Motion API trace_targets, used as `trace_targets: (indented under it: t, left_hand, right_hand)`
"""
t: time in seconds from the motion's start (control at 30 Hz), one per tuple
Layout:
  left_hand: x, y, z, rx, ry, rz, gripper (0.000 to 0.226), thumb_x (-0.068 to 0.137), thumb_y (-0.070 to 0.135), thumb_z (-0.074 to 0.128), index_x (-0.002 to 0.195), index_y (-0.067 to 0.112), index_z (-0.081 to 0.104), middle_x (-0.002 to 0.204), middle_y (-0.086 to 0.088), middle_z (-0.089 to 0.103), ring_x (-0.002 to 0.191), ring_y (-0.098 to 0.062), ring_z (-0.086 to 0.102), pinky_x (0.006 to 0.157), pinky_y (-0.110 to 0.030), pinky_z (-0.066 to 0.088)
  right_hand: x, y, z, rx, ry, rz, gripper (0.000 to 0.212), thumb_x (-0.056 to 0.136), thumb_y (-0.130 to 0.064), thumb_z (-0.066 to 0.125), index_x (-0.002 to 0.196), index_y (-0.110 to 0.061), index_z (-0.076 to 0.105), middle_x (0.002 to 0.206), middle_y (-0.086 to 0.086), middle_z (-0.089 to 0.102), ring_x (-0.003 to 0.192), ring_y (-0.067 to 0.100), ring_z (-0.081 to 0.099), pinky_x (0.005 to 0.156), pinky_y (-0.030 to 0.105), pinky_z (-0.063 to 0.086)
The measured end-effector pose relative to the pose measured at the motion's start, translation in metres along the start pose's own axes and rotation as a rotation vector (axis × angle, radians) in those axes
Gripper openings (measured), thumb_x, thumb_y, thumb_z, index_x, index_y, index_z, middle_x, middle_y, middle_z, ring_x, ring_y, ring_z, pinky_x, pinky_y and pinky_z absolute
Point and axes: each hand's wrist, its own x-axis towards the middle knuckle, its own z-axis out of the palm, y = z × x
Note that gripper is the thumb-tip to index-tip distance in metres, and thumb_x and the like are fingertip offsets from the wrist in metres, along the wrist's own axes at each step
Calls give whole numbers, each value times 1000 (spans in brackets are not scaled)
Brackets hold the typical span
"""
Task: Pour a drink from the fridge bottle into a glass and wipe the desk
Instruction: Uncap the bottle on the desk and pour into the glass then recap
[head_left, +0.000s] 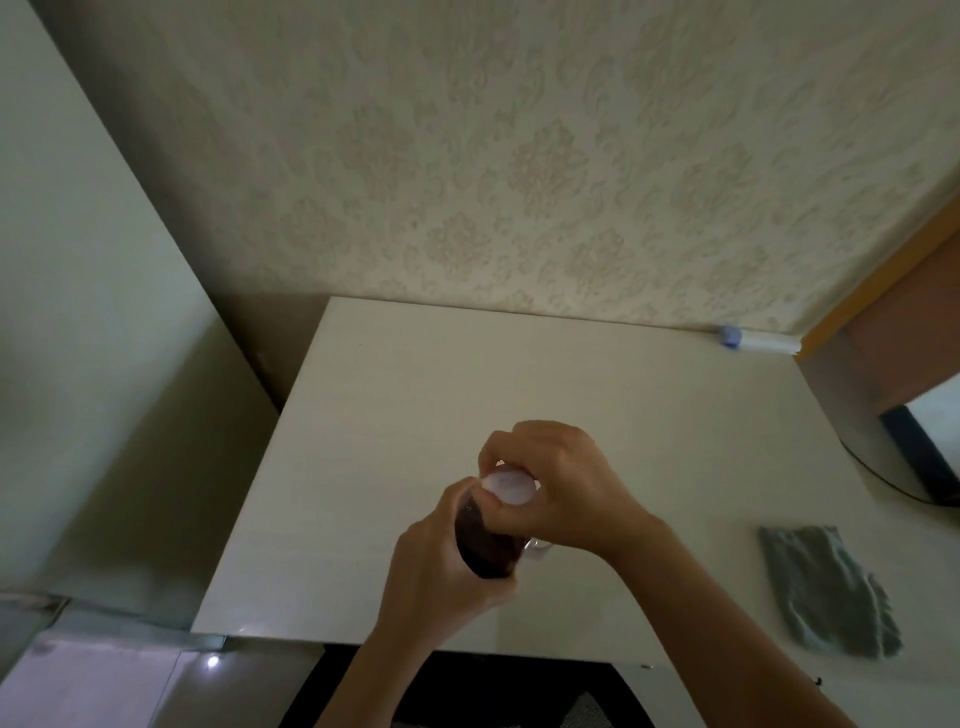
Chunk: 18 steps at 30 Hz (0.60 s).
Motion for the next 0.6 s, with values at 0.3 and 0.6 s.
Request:
trace_targets:
  t: [0.3,0.6]
  left_hand:
    - [8,2,-2,113,82,32,72,54,54,71,119,39,43,89,21,64,76,-3,63,64,-19,53]
    - [10,-8,-7,98,7,66,76,51,53,72,119,45,38,92,22,64,79,-4,63,67,-21,54]
  right_hand:
    - [14,-10,0,-279,-100,438,40,83,-65,36,89,-26,47,60,-8,56,52,10,52,55,26,41]
    - [9,9,-3,-78,-198,107,24,81,-45,41,95,-25,37,49,-7,40,43,10,35,45,19,29]
